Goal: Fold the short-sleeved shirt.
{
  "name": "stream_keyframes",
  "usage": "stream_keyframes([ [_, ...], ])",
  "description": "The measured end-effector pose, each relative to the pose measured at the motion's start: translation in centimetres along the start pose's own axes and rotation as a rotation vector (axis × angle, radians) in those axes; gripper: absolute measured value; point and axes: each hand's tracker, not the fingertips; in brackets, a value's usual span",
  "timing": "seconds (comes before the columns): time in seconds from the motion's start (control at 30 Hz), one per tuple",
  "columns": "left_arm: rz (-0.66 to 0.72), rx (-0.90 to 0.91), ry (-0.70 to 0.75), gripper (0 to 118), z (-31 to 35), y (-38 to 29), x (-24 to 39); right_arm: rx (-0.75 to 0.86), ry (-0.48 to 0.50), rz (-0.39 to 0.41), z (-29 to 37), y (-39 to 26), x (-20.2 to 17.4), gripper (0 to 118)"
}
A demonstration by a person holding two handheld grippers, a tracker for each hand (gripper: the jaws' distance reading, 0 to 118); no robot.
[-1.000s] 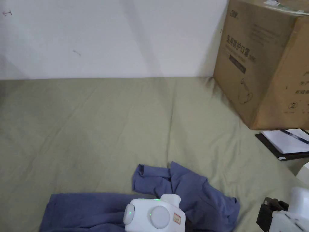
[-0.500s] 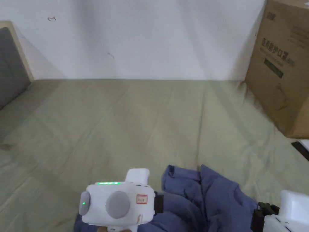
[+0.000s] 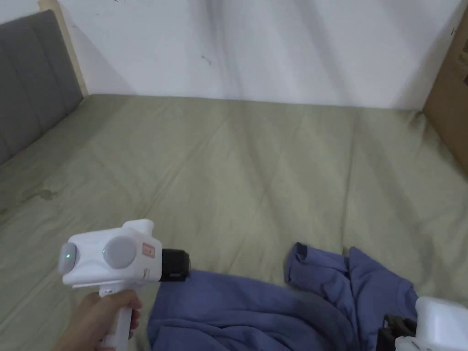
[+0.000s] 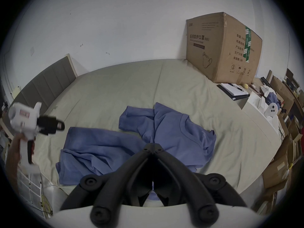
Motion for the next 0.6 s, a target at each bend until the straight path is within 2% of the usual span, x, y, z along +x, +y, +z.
stream_keyframes([
  [0.1, 0.043, -0.046, -0.037, 100, -2.9, 2.3, 0.7, -0.035, -0.005, 0.005, -0.9, -0.7, 0.2, 0],
  [0.17, 0.049, -0.147, -0.022, 100, -5.4, 2.8, 1.5, -0.061, -0.016, 0.006, -1.4, -1.1, 0.5, 0],
  [0.23, 0.002, -0.217, -0.01, 97, -7.8, 2.4, 2.0, -0.077, -0.022, 0.002, -1.7, -1.4, 0.9, 0],
  [0.3, -0.048, -0.292, 0.048, 79, -9.9, 1.2, 2.5, -0.09, -0.035, 0.0, -2.0, -1.6, 1.4, 0],
  [0.33, -0.073, -0.242, 0.111, 77, -9.9, 0.6, 2.7, -0.095, -0.041, 0.0, -2.1, -1.7, 1.6, 0],
  [0.37, -0.073, -0.198, 0.077, 73, -9.4, 0.4, 2.7, -0.099, -0.047, -0.002, -2.2, -1.7, 1.8, 0],
  [0.4, -0.052, -0.211, 0.08, 62, -9.0, 0.6, 2.6, -0.104, -0.053, -0.007, -2.4, -1.8, 2.1, 0],
  [0.43, -0.046, -0.205, 0.085, 46, -8.6, 0.7, 2.7, -0.108, -0.055, -0.012, -2.5, -1.8, 2.2, 0],
  [0.47, -0.052, -0.19, 0.095, 17, -8.4, 0.9, 2.4, -0.111, -0.055, -0.017, -2.6, -1.9, 2.4, 0],
  [0.5, -0.037, -0.176, 0.103, 6, -8.2, 1.1, 2.0, -0.115, -0.055, -0.02, -2.7, -1.9, 2.4, 0],
  [0.57, 0.042, -0.187, 0.048, 6, -8.0, 1.5, 1.1, -0.115, -0.052, -0.023, -2.6, -1.9, 2.5, 0],
  [0.6, 0.036, -0.196, 0.04, 6, -7.8, 1.5, 0.8, -0.114, -0.041, -0.025, -2.6, -1.8, 2.7, 0],
])
